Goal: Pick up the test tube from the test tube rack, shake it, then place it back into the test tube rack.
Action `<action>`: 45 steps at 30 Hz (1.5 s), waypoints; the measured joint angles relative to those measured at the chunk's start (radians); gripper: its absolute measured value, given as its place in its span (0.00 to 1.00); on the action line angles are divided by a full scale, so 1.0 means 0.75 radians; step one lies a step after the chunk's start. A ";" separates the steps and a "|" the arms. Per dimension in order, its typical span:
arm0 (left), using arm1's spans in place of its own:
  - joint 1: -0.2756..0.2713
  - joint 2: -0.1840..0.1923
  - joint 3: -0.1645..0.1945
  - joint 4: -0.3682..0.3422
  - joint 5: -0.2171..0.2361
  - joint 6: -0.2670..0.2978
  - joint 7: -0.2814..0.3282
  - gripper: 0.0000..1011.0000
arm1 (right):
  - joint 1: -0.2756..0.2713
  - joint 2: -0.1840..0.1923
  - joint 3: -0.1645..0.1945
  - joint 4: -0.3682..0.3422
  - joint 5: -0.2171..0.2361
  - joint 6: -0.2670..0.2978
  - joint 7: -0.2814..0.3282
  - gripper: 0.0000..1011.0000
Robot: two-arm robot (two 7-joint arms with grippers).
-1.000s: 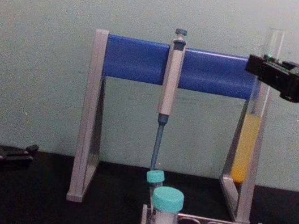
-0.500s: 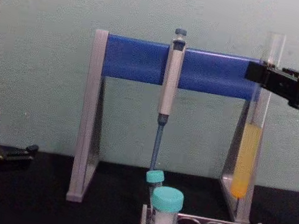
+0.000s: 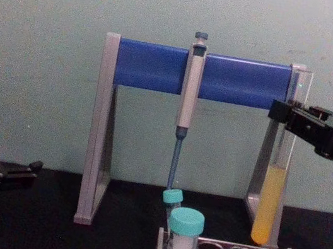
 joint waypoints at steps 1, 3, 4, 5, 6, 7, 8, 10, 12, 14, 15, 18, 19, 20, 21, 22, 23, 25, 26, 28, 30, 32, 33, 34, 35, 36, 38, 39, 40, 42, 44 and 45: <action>0.000 0.000 0.000 0.000 0.000 0.000 0.000 0.99 | 0.003 -0.006 -0.005 0.012 -0.005 -0.005 0.000 0.23; 0.000 0.000 0.000 0.000 0.000 0.000 0.000 0.99 | 0.007 -0.016 -0.013 0.032 -0.014 -0.012 0.001 0.23; 0.000 0.000 0.000 0.000 0.000 0.000 0.000 0.99 | 0.012 -0.025 -0.020 0.049 -0.024 -0.017 0.001 0.23; 0.000 0.000 0.000 0.000 0.000 0.000 0.000 0.99 | 0.014 -0.029 -0.023 0.055 -0.028 -0.019 0.002 0.23; 0.000 0.000 0.000 0.000 0.000 0.000 0.000 0.99 | 0.016 -0.032 -0.027 0.060 -0.033 -0.021 0.002 0.23; 0.000 0.000 0.000 0.000 0.000 0.000 0.000 0.99 | 0.020 -0.038 -0.033 0.071 -0.040 -0.023 0.003 0.23; 0.000 0.000 0.000 0.000 0.000 0.000 0.000 0.99 | 0.021 -0.041 -0.035 0.075 -0.044 -0.024 0.003 0.23; 0.000 0.000 0.000 0.000 0.000 0.000 0.000 0.99 | 0.025 -0.048 -0.040 0.088 -0.053 -0.026 0.003 0.23; 0.000 0.000 0.000 0.000 0.000 0.000 0.000 0.99 | 0.026 -0.052 -0.040 0.095 -0.056 -0.028 0.003 0.23; 0.000 0.000 0.000 0.000 0.000 0.000 0.000 0.99 | 0.028 -0.056 -0.041 0.100 -0.059 -0.030 0.003 0.23; 0.000 0.000 0.000 0.000 0.000 0.000 0.000 0.99 | 0.029 -0.059 -0.040 0.104 -0.062 -0.033 0.003 0.23; 0.000 0.000 0.000 0.000 0.000 0.000 0.000 0.99 | 0.032 -0.065 -0.040 0.111 -0.068 -0.037 0.003 0.23; 0.000 0.000 0.000 0.000 0.000 0.000 0.000 0.99 | 0.034 -0.068 -0.040 0.116 -0.072 -0.040 0.003 0.23; 0.000 0.000 0.000 0.000 0.000 0.000 0.000 0.99 | 0.035 -0.070 -0.040 0.119 -0.073 -0.041 0.003 0.23; 0.000 0.000 0.000 0.000 0.000 0.000 0.000 0.99 | 0.036 -0.073 -0.040 0.124 -0.076 -0.044 0.003 0.23; 0.000 0.000 0.000 0.000 0.000 0.000 0.000 0.99 | 0.037 -0.074 -0.039 0.126 -0.077 -0.045 0.003 0.23; 0.000 0.000 0.000 0.000 0.000 0.000 0.000 0.99 | 0.038 -0.077 -0.039 0.131 -0.080 -0.047 0.003 0.23; 0.000 0.000 0.000 0.000 0.000 0.000 0.000 0.99 | 0.039 -0.080 -0.038 0.136 -0.083 -0.049 0.004 0.23; 0.000 0.000 0.000 0.000 0.000 0.000 0.000 0.99 | 0.040 -0.082 -0.038 0.138 -0.084 -0.050 0.004 0.23; 0.000 0.000 0.000 0.000 0.000 0.000 0.000 0.99 | 0.043 -0.086 -0.038 0.144 -0.086 -0.052 0.005 0.23; 0.000 0.000 0.000 0.000 0.000 0.000 0.000 0.99 | 0.045 -0.089 -0.038 0.149 -0.089 -0.052 0.007 0.23; 0.000 0.000 0.000 0.000 0.000 0.000 0.000 0.99 | 0.046 -0.090 -0.038 0.152 -0.091 -0.052 0.009 0.23; 0.000 0.000 0.000 0.000 0.000 0.000 0.000 0.99 | 0.046 -0.091 -0.038 0.153 -0.092 -0.052 0.010 0.23; 0.000 0.000 0.000 0.000 0.000 0.000 0.000 0.99 | 0.047 -0.092 -0.040 0.156 -0.095 -0.052 0.012 0.23; 0.000 0.000 0.000 0.000 0.000 0.000 0.000 0.99 | 0.048 -0.092 -0.041 0.158 -0.097 -0.052 0.012 0.23; 0.000 0.000 0.000 0.000 0.000 0.000 0.000 0.99 | 0.050 -0.093 -0.043 0.163 -0.102 -0.052 0.013 0.23; 0.000 0.000 0.000 0.000 0.000 0.000 0.000 0.99 | 0.051 -0.094 -0.045 0.167 -0.108 -0.053 0.013 0.23; 0.000 0.000 0.000 0.000 0.000 0.000 0.000 0.99 | 0.051 -0.095 -0.047 0.169 -0.112 -0.054 0.013 0.23; 0.000 0.000 0.000 0.000 0.000 0.000 0.000 0.99 | 0.052 -0.096 -0.049 0.174 -0.118 -0.056 0.014 0.23; 0.000 0.000 0.000 0.000 0.000 0.000 0.000 0.99 | 0.053 -0.097 -0.052 0.180 -0.124 -0.058 0.015 0.23; 0.000 0.000 0.000 0.000 0.000 0.000 0.000 0.99 | 0.055 -0.100 -0.054 0.189 -0.130 -0.061 0.016 0.23; 0.000 0.000 0.000 0.000 0.000 0.000 0.000 0.99 | 0.056 -0.101 -0.054 0.192 -0.132 -0.062 0.017 0.23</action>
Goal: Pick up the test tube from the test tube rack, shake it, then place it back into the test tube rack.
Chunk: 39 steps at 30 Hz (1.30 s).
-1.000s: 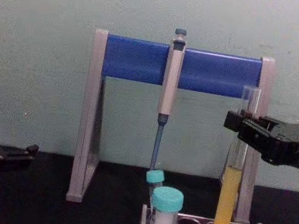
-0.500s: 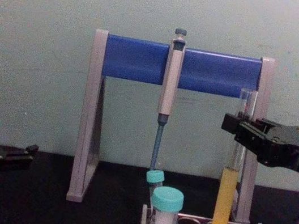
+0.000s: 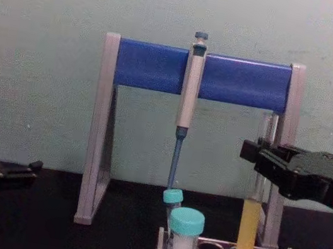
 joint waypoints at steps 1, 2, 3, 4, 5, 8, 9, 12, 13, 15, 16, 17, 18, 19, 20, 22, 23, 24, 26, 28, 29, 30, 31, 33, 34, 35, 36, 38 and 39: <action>0.000 0.000 0.000 0.000 0.000 0.000 0.000 0.99 | 0.000 -0.001 0.000 0.002 -0.002 -0.001 0.000 0.23; 0.000 0.000 0.000 0.000 0.000 0.000 0.000 0.99 | 0.001 -0.003 -0.001 0.008 -0.004 -0.003 0.002 0.23; 0.000 0.000 0.000 0.000 0.000 0.000 0.000 0.99 | 0.002 -0.004 -0.001 0.011 -0.005 -0.003 0.004 0.23; 0.000 0.000 0.000 0.000 0.000 0.000 0.000 0.99 | 0.004 -0.006 -0.002 0.016 -0.006 -0.005 0.007 0.23; 0.000 0.000 0.000 0.000 0.000 0.000 0.000 0.99 | 0.004 -0.006 -0.002 0.018 -0.007 -0.005 0.008 0.23; 0.000 0.000 0.000 0.000 0.000 0.000 0.000 0.99 | 0.005 -0.009 -0.003 0.026 -0.010 -0.007 0.011 0.23; 0.000 0.000 0.000 0.000 0.000 0.000 0.000 0.99 | 0.005 -0.010 -0.003 0.028 -0.010 -0.007 0.012 0.23; 0.000 0.000 0.000 0.000 0.000 0.000 0.000 0.99 | 0.007 -0.015 -0.004 0.040 -0.014 -0.009 0.012 0.23; 0.000 0.000 0.000 0.000 0.000 0.000 0.000 0.99 | 0.007 -0.016 -0.004 0.042 -0.015 -0.009 0.013 0.23; 0.000 0.000 0.000 0.000 0.000 0.000 0.000 0.99 | 0.007 -0.017 -0.005 0.046 -0.016 -0.009 0.014 0.23; 0.000 0.000 0.000 0.000 0.000 0.000 0.000 0.99 | 0.007 -0.017 -0.005 0.046 -0.016 -0.009 0.014 0.23; 0.000 0.000 0.000 0.000 0.000 0.000 0.000 0.99 | 0.007 -0.018 -0.005 0.049 -0.017 -0.009 0.016 0.23; 0.000 0.000 0.000 0.000 0.000 0.000 0.000 0.99 | 0.007 -0.018 -0.005 0.050 -0.017 -0.009 0.017 0.23; 0.000 0.000 0.000 0.000 0.000 0.000 0.000 0.99 | 0.008 -0.018 -0.006 0.051 -0.018 -0.009 0.018 0.23; 0.000 0.000 0.000 0.000 0.000 0.000 0.000 0.99 | 0.008 -0.019 -0.006 0.054 -0.019 -0.009 0.019 0.23; 0.000 0.000 0.000 0.000 0.000 0.000 0.000 0.99 | 0.009 -0.019 -0.007 0.057 -0.020 -0.008 0.021 0.23; 0.000 0.000 0.000 0.000 0.000 0.000 0.000 0.99 | 0.009 -0.019 -0.007 0.057 -0.020 -0.008 0.021 0.23; 0.000 0.000 0.000 0.000 0.000 0.000 0.000 0.99 | 0.009 -0.019 -0.008 0.058 -0.021 -0.007 0.021 0.23; 0.000 0.000 0.000 0.000 0.000 0.000 0.000 0.99 | 0.009 -0.019 -0.008 0.058 -0.022 -0.005 0.022 0.23; 0.000 0.000 0.000 0.000 0.000 0.000 0.000 0.99 | 0.009 -0.018 -0.010 0.059 -0.024 -0.004 0.025 0.23; 0.000 0.000 0.000 0.000 0.000 0.000 0.000 0.99 | 0.009 -0.018 -0.010 0.059 -0.024 -0.004 0.025 0.23; 0.000 0.000 0.000 0.000 0.000 0.000 0.000 0.99 | 0.009 -0.017 -0.011 0.062 -0.025 -0.003 0.027 0.23; 0.000 0.000 0.000 0.000 0.000 0.000 0.000 0.99 | 0.009 -0.016 -0.013 0.065 -0.026 -0.001 0.029 0.23; 0.000 0.000 0.000 0.000 0.000 0.000 0.000 0.99 | 0.009 -0.016 -0.015 0.068 -0.027 0.001 0.030 0.23; 0.000 0.000 0.000 0.000 0.000 0.000 0.000 0.99 | 0.009 -0.016 -0.016 0.070 -0.027 0.002 0.031 0.23; 0.000 0.000 0.000 0.000 0.000 0.000 0.000 0.99 | 0.010 -0.016 -0.017 0.071 -0.028 0.003 0.032 0.23; 0.000 0.000 0.000 0.000 0.000 0.000 0.000 0.99 | 0.010 -0.016 -0.018 0.074 -0.029 0.006 0.032 0.23; 0.000 0.000 0.000 0.000 0.000 0.000 0.000 0.99 | 0.011 -0.016 -0.020 0.077 -0.030 0.008 0.033 0.23; 0.000 0.000 0.000 0.000 0.000 0.000 0.000 0.99 | 0.011 -0.016 -0.020 0.078 -0.030 0.009 0.034 0.23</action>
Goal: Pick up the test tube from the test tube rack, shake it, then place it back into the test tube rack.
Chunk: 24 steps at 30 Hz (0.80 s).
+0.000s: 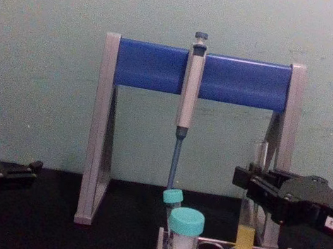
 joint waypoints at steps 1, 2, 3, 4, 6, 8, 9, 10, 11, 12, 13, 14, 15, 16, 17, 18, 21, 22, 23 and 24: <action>0.000 0.000 0.000 0.000 0.000 0.000 0.000 0.99 | 0.000 0.000 0.000 0.000 0.000 0.000 0.000 0.23; 0.000 0.000 0.000 0.000 0.000 0.000 0.000 0.99 | 0.000 0.000 -0.001 0.002 0.000 0.001 0.002 0.23; 0.000 0.000 0.000 0.000 0.000 0.000 0.000 0.99 | 0.001 0.000 -0.002 0.004 0.000 0.003 0.003 0.23; 0.000 0.000 0.000 0.000 0.000 0.000 0.000 0.99 | 0.001 0.000 -0.002 0.004 0.000 0.003 0.003 0.23; 0.000 0.000 0.000 0.000 0.000 0.000 0.000 0.99 | 0.001 0.000 -0.002 0.009 0.000 0.006 0.004 0.23; 0.000 0.000 0.000 0.000 0.000 0.000 0.000 0.99 | 0.002 -0.001 -0.003 0.012 0.001 0.007 0.005 0.23; 0.000 0.000 0.000 0.000 0.000 0.000 0.000 0.99 | 0.003 -0.001 -0.003 0.013 0.002 0.008 0.005 0.23; 0.000 0.000 0.000 0.000 0.000 0.000 0.000 0.99 | 0.003 -0.001 -0.003 0.015 0.002 0.009 0.005 0.23; 0.000 0.000 0.000 0.000 0.000 0.000 0.000 0.99 | 0.003 -0.001 -0.003 0.015 0.002 0.010 0.005 0.23; 0.000 0.000 0.000 0.000 0.000 0.000 0.000 0.99 | 0.003 -0.001 -0.003 0.016 0.002 0.011 0.005 0.23; 0.000 0.000 0.000 0.000 0.000 0.000 0.000 0.99 | 0.004 -0.002 -0.004 0.016 0.003 0.012 0.005 0.23; 0.000 0.000 0.000 0.000 0.000 0.000 0.000 0.99 | 0.004 -0.002 -0.004 0.016 0.003 0.012 0.004 0.23; 0.000 0.000 0.000 0.000 0.000 0.000 0.000 0.99 | 0.004 -0.002 -0.004 0.018 0.003 0.013 0.004 0.23; 0.000 0.000 0.000 0.000 0.000 0.000 0.000 0.99 | 0.004 -0.002 -0.004 0.018 0.003 0.013 0.004 0.23; 0.000 0.000 0.000 0.000 0.000 0.000 0.000 0.99 | 0.004 -0.002 -0.005 0.019 0.003 0.013 0.004 0.23; 0.000 0.000 0.000 0.000 0.000 0.000 0.000 0.99 | 0.004 -0.002 -0.005 0.020 0.003 0.013 0.005 0.23; 0.000 0.000 0.000 0.000 0.000 0.000 0.000 0.99 | 0.005 -0.001 -0.007 0.020 0.002 0.013 0.005 0.23; 0.000 0.000 0.000 0.000 0.000 0.000 0.000 0.99 | 0.005 0.000 -0.008 0.020 0.001 0.013 0.004 0.23; 0.000 0.000 0.000 0.000 0.000 0.000 0.000 0.99 | 0.005 0.000 -0.008 0.020 0.000 0.014 0.003 0.23; 0.000 0.000 0.000 0.000 0.000 0.000 0.000 0.99 | 0.005 0.000 -0.009 0.020 -0.001 0.015 0.002 0.23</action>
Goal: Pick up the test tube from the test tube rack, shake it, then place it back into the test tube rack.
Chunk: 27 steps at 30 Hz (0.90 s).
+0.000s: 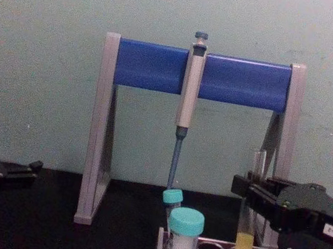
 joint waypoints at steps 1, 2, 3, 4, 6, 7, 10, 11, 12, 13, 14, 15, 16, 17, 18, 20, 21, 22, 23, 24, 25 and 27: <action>0.000 0.000 0.000 0.000 0.000 0.000 0.000 0.99 | 0.000 0.000 0.000 -0.001 -0.001 0.001 -0.001 0.23; 0.000 0.000 0.000 0.000 0.000 0.000 0.000 0.99 | 0.000 0.000 0.000 -0.001 -0.002 0.001 -0.002 0.23; 0.000 0.000 0.000 0.000 0.000 0.000 0.000 0.99 | 0.000 0.000 0.000 -0.001 -0.002 0.001 -0.002 0.23; 0.000 0.000 0.000 0.000 0.000 0.000 0.000 0.99 | 0.000 0.000 0.000 -0.001 -0.002 0.001 -0.002 0.23; 0.000 0.000 0.000 0.000 0.000 0.000 0.000 0.99 | 0.000 0.000 0.000 -0.001 -0.002 0.001 -0.002 0.23; 0.000 0.000 0.000 0.000 0.000 0.000 0.000 0.99 | 0.000 0.000 0.000 -0.001 -0.002 0.001 -0.002 0.23; 0.000 0.000 0.000 0.000 0.000 0.000 0.000 0.99 | 0.000 0.000 0.000 -0.002 -0.002 0.001 -0.002 0.23; 0.000 0.000 0.000 0.000 0.000 0.000 0.000 0.99 | 0.000 0.000 0.000 -0.002 -0.002 0.000 -0.002 0.23; 0.000 0.000 0.000 0.000 0.000 0.000 0.000 0.99 | 0.000 0.000 0.000 -0.002 -0.002 0.000 -0.002 0.23; 0.000 0.000 0.000 0.000 0.000 0.000 0.000 0.99 | 0.000 0.000 0.000 -0.002 -0.002 0.000 -0.002 0.23; 0.000 0.000 0.000 0.000 0.000 0.000 0.000 0.99 | 0.000 0.000 0.000 -0.002 -0.002 0.000 -0.002 0.23; 0.000 0.000 0.000 0.000 0.000 0.000 0.000 0.99 | 0.000 0.000 0.000 -0.002 -0.002 0.000 -0.002 0.23; 0.000 0.000 0.000 0.000 0.000 0.000 0.000 0.99 | -0.001 0.000 0.000 -0.002 -0.002 0.000 -0.002 0.23; 0.000 0.000 0.000 0.000 0.000 0.000 0.000 0.99 | -0.001 0.000 0.000 -0.003 -0.002 0.000 -0.001 0.23; 0.000 0.000 0.000 0.000 0.000 0.000 0.000 0.99 | -0.001 0.000 0.000 -0.003 -0.002 0.000 -0.001 0.23; 0.000 0.000 0.000 0.000 0.000 0.000 0.000 0.99 | -0.001 0.000 0.000 -0.003 -0.002 0.000 -0.001 0.24; 0.000 0.000 0.000 0.000 0.000 0.000 0.000 0.99 | -0.001 0.000 0.001 -0.003 -0.002 -0.001 -0.001 0.28; 0.000 0.000 0.000 0.000 0.000 0.000 0.000 0.99 | -0.001 0.000 0.001 -0.003 -0.002 -0.001 -0.001 0.30; 0.000 0.000 0.000 0.000 0.000 0.000 0.000 0.99 | -0.001 0.000 0.001 -0.003 -0.002 -0.001 -0.001 0.32; 0.000 0.000 0.000 0.000 0.000 0.000 0.000 0.99 | -0.001 0.000 0.001 -0.003 -0.002 -0.001 -0.001 0.33; 0.000 0.000 0.000 0.000 0.000 0.000 0.000 0.99 | -0.001 0.000 0.001 -0.003 -0.002 -0.001 -0.001 0.40; 0.000 0.000 0.000 0.000 0.000 0.000 0.000 0.99 | -0.001 0.000 0.001 -0.003 -0.001 -0.002 -0.001 0.44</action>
